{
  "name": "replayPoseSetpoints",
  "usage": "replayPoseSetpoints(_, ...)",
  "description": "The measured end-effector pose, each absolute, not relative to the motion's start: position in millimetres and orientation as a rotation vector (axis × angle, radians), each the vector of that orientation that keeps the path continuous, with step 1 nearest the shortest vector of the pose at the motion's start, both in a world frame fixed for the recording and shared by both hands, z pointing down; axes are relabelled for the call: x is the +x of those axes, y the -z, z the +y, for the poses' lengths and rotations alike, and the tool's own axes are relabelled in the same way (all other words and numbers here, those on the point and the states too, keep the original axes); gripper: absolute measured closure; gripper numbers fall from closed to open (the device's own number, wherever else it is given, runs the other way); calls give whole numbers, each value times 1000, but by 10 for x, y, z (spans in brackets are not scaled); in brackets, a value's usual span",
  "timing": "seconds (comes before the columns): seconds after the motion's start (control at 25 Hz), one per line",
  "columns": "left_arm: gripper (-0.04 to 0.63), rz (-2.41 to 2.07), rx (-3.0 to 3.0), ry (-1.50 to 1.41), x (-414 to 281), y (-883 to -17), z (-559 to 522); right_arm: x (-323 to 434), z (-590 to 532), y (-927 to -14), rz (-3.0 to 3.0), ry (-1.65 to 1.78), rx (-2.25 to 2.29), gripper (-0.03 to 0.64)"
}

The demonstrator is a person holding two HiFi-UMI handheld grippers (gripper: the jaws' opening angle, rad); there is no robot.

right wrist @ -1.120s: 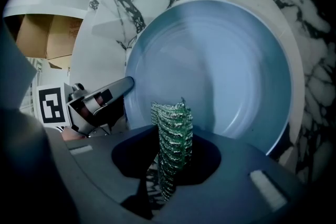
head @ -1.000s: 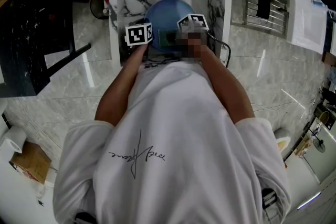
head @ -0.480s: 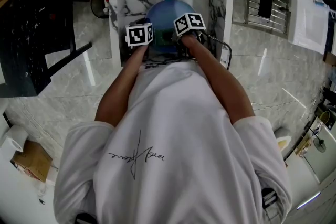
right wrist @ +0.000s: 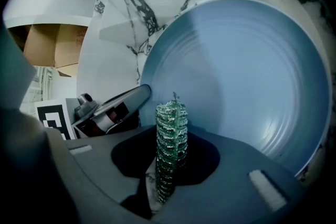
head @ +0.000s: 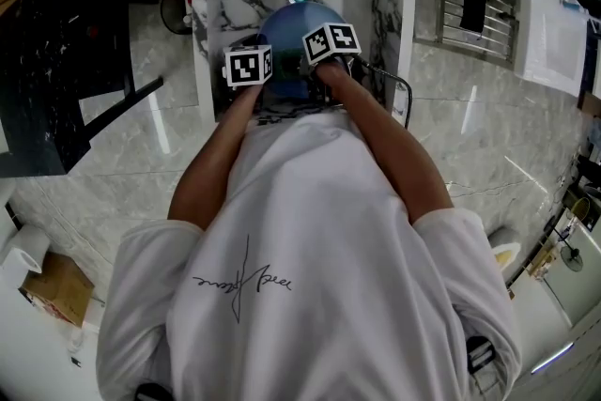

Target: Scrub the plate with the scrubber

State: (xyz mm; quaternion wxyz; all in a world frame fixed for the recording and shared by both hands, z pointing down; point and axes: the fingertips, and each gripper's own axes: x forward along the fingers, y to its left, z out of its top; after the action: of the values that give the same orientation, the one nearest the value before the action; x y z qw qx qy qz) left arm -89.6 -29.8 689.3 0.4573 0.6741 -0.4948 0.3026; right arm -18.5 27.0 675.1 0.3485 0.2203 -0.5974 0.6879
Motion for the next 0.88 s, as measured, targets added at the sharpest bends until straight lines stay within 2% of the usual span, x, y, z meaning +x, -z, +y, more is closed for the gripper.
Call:
replayPoseSetpoints(0.44,554,-1216,1655,-737,-900,-6889,-290,-143,-90,-6622,-1690,-1677,630,551)
replayPoseSetpoints(0.88,554,-1221,1663,-752,-904,-6895,-292,-141,-334,-6669,-1683,-1751,701,551)
